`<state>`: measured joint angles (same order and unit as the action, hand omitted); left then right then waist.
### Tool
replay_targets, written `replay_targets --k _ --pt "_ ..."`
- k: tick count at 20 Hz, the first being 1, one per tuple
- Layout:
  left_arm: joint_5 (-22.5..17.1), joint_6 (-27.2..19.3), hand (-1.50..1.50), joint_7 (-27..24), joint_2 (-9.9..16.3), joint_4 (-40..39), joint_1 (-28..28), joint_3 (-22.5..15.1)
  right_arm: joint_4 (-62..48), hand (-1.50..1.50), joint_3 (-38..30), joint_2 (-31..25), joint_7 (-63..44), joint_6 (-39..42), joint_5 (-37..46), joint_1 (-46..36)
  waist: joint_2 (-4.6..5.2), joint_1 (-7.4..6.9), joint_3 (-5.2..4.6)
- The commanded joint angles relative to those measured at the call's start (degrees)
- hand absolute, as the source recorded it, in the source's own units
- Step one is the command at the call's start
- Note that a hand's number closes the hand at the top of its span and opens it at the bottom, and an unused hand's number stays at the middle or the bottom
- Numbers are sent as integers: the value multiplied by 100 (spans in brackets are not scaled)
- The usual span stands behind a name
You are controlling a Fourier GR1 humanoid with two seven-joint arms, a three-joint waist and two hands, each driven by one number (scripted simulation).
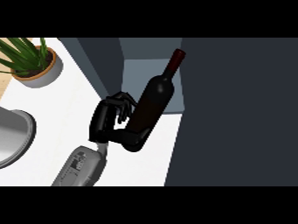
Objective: Pick up the wine, place it into the cabinet and close the cabinet
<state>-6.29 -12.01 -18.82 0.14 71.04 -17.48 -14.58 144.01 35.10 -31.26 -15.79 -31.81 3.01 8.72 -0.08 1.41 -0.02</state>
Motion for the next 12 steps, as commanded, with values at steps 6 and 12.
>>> replay_targets --k 6,12 --pt "-381 -142 150 -126 -14 -1410 -1297 109 1032 -150 -19 -77 -57 167 -285 407 20 52 -1" --pt "-1019 -440 150 -377 -14 -1982 -1691 -238 1111 -150 221 -90 16 174 -208 604 17 126 -4"
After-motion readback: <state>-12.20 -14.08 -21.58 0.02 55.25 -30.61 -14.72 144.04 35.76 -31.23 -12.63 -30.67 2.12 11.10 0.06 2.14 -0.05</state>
